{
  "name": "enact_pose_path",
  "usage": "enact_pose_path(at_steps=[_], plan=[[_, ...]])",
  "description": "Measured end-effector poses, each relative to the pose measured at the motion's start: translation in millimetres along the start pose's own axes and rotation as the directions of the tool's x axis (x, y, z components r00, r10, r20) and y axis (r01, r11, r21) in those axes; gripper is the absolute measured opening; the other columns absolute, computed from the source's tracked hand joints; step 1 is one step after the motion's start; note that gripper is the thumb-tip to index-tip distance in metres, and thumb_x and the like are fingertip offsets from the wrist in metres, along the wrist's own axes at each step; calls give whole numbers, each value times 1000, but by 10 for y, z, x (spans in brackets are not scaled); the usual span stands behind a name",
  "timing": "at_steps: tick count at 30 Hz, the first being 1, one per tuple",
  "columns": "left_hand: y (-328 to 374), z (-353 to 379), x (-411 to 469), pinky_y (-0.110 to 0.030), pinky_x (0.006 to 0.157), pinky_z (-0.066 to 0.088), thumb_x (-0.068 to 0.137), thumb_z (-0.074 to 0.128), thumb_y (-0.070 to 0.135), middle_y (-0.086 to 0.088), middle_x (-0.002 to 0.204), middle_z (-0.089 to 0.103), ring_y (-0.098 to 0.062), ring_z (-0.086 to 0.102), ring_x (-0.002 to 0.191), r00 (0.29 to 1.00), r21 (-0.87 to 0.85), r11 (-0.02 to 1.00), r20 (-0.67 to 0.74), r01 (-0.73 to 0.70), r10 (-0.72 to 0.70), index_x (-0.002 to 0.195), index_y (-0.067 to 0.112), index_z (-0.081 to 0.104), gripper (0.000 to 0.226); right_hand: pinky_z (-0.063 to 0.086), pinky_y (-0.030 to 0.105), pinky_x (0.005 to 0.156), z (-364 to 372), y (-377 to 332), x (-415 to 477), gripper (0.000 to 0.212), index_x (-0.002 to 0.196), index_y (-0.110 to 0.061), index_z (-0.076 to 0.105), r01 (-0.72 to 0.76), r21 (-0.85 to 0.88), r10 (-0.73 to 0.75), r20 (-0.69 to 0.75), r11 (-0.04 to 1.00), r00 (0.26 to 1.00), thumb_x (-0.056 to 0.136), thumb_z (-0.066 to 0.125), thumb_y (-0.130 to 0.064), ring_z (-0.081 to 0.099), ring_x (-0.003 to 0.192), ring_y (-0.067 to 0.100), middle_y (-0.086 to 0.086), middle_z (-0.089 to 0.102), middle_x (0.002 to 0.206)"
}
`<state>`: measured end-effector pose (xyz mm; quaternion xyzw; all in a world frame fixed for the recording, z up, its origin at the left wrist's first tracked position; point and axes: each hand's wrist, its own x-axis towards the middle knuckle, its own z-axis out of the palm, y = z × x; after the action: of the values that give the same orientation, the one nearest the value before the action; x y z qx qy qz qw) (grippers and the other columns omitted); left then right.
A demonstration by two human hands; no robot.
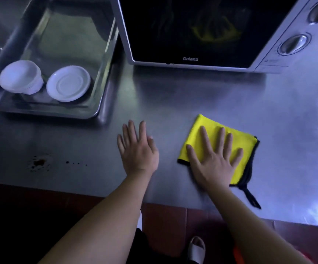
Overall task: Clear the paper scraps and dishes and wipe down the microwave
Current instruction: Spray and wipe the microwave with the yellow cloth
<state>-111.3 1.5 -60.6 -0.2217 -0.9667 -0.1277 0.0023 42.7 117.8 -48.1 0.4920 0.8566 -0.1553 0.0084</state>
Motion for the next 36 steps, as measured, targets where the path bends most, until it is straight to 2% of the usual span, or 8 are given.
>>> enact_pose_path(at_steps=[7, 10, 12, 17, 20, 24, 29, 36], plan=[[-111, -212, 50, -39, 122, 2, 101, 45, 28, -7, 163, 25, -24, 12, 152, 981, -355, 933, 194, 58, 13, 144, 25, 49, 43, -9, 63, 117, 217, -249, -799, 78, 151, -53, -14, -202, -22, 202, 25, 979, 979, 84, 8, -85, -24, 151, 25, 2, -14, 168], [-457, -574, -41, -30, 115, 31, 100, 54, 17, 1, 132, 63, -11, 48, 134, 954, -762, 624, 287, 172, 87, 112, 18, 72, 22, -10, 68, 114, 221, -476, -747, 89, 156, -43, -13, -150, -78, 156, 67, 986, 986, 81, 7, -87, -23, 150, 35, 8, -14, 167], [-820, -853, -237, -18, 95, 47, 94, 56, 21, 20, 104, 71, 5, 62, 105, 967, -815, 549, 251, 187, 44, 97, 29, 72, 18, -11, 69, 113, 239, -699, -633, 93, 157, -40, -10, -72, -101, 81, 96, 992, 992, 80, 11, -88, -21, 150, 38, 10, -14, 167], [-1818, -1141, -327, -21, 92, 48, 88, 52, 19, 6, 101, 73, -6, 66, 102, 987, -735, 660, 96, 156, -127, 97, 17, 74, 24, -9, 72, 112, 306, -1426, 141, 94, 158, -38, -5, 24, -101, -17, 74, 995, 997, 80, 12, -87, -18, 151, 40, 11, -10, 167], [-2447, -1261, -169, -16, 90, 47, 91, 49, 20, 16, 100, 70, 1, 63, 100, 961, -717, 660, 51, 224, -271, 97, 30, 71, 25, -10, 73, 112, 370, -1884, 635, 95, 159, -37, -3, 80, -123, -69, 87, 989, 994, 78, 11, -87, -17, 151, 41, 11, -10, 167], [-3317, -1314, 190, -32, 99, 41, 96, 42, 27, -1, 130, 61, -18, 55, 116, 927, -555, 765, 29, 326, -375, 128, 29, 56, 35, -8, 73, 112, 374, -2106, 751, 94, 158, -39, -7, 100, -171, -79, 124, 980, 989, 78, 8, -87, -17, 151, 40, 9, -12, 167], [-4047, -1237, 606, -50, 117, 27, 100, 44, 17, -21, 148, 41, -36, 36, 138, 960, -282, 919, 50, 277, -275, 145, 6, 40, 47, -9, 70, 114, 478, -2105, -167, 86, 155, -43, -14, 252, -169, -211, 225, 953, 951, 81, 9, -81, -22, 151, 35, 4, -19, 166], [-4138, -1156, 907, -52, 113, 29, 94, 47, 11, -25, 144, 44, -42, 37, 136, 991, -98, 987, -27, 130, -134, 141, 4, 46, 47, -10, 69, 114, 684, -2440, -1199, 68, 154, -44, -18, 200, -147, -163, 232, 969, 959, 93, 9, -59, -31, 147, 36, 6, -25, 164]])
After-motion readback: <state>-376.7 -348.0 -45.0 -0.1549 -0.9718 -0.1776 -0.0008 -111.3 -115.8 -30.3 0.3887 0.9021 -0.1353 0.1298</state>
